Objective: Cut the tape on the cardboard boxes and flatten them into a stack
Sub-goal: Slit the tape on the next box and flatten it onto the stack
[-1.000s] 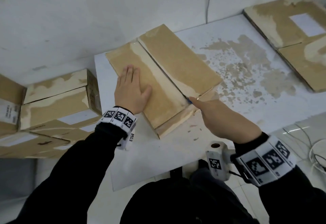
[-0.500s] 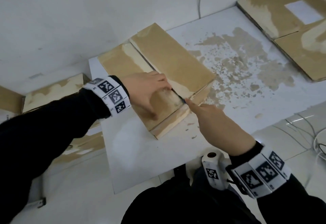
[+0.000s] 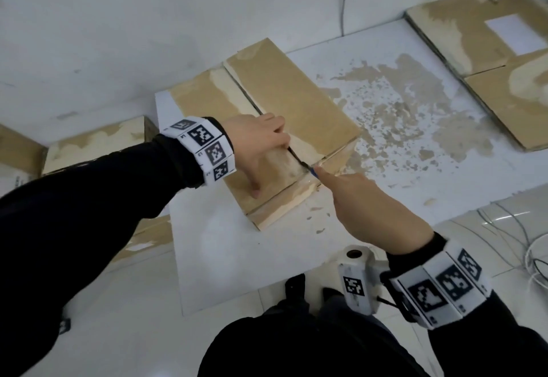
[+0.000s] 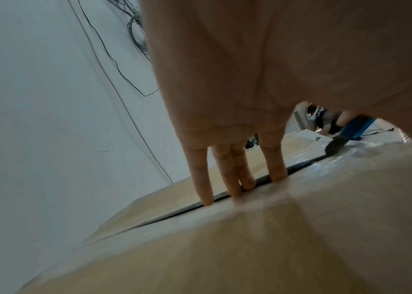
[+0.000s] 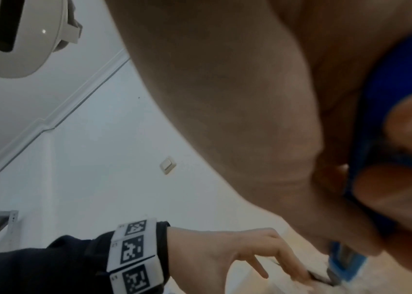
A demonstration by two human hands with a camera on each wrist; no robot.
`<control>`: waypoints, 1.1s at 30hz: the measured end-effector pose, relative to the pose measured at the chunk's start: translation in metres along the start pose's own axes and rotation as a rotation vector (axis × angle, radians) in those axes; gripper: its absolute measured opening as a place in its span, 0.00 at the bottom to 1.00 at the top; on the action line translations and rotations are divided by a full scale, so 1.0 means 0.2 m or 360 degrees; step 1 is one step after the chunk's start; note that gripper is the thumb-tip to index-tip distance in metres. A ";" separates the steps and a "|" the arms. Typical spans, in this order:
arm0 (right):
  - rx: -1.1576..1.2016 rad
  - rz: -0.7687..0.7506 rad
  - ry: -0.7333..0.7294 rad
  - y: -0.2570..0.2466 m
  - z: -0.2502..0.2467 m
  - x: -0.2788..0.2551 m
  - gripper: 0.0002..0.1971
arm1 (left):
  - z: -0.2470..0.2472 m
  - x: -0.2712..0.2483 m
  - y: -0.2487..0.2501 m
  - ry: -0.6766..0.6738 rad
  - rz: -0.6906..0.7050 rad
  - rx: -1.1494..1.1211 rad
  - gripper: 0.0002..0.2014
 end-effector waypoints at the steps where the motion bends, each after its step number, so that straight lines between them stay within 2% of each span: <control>1: 0.0016 -0.0020 0.0004 0.01 0.00 -0.01 0.36 | -0.01 0.00 0.00 0.0024 -0.0005 0.0006 0.49; 6: 0.0442 -0.0112 -0.0095 0.11 -0.02 0.03 0.29 | -0.05 0.01 0.04 0.0022 -0.0027 0.0033 0.51; 12: 0.1741 -0.0112 -0.0508 0.21 0.01 0.04 0.26 | -0.06 0.01 0.05 -0.0055 -0.0110 0.0006 0.48; 17: 0.1924 -0.0115 -0.0519 0.21 0.05 0.07 0.25 | -0.06 0.02 0.06 0.0022 -0.0122 -0.0088 0.46; 20: 0.1844 -0.0221 -0.0642 0.22 0.06 0.04 0.25 | -0.06 0.00 0.05 0.0087 -0.0168 -0.0254 0.44; 22: 0.1790 -0.0239 -0.0645 0.23 0.06 0.01 0.25 | -0.07 -0.01 0.05 0.0129 -0.0173 -0.0284 0.44; 23: 0.1714 -0.0224 -0.0546 0.24 0.04 0.00 0.25 | -0.07 -0.01 0.06 0.0128 -0.0173 -0.0270 0.44; 26: 0.1122 -0.0236 0.0053 0.30 -0.02 0.02 0.27 | -0.08 -0.01 0.07 0.0051 -0.0251 -0.0067 0.48; 27: 0.0952 -0.0279 0.0189 0.32 -0.03 0.03 0.27 | -0.08 -0.01 0.08 0.0032 -0.0288 -0.0011 0.48; 30: 0.0686 -0.0414 0.0217 0.32 0.00 0.07 0.26 | -0.06 0.01 0.09 0.0000 -0.0408 -0.0081 0.40; 33: 0.0492 -0.0517 0.0228 0.30 0.07 0.10 0.26 | -0.03 0.01 0.11 -0.0046 -0.0614 -0.0516 0.33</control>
Point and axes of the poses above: each hand's wrist, its own x-axis towards the middle knuckle, its own z-axis out of the palm, y = z × x, the point moved 2 cm from there along x, towards the middle knuckle, and after that the axes turned 7 degrees about -x, right-handed, at the moved point
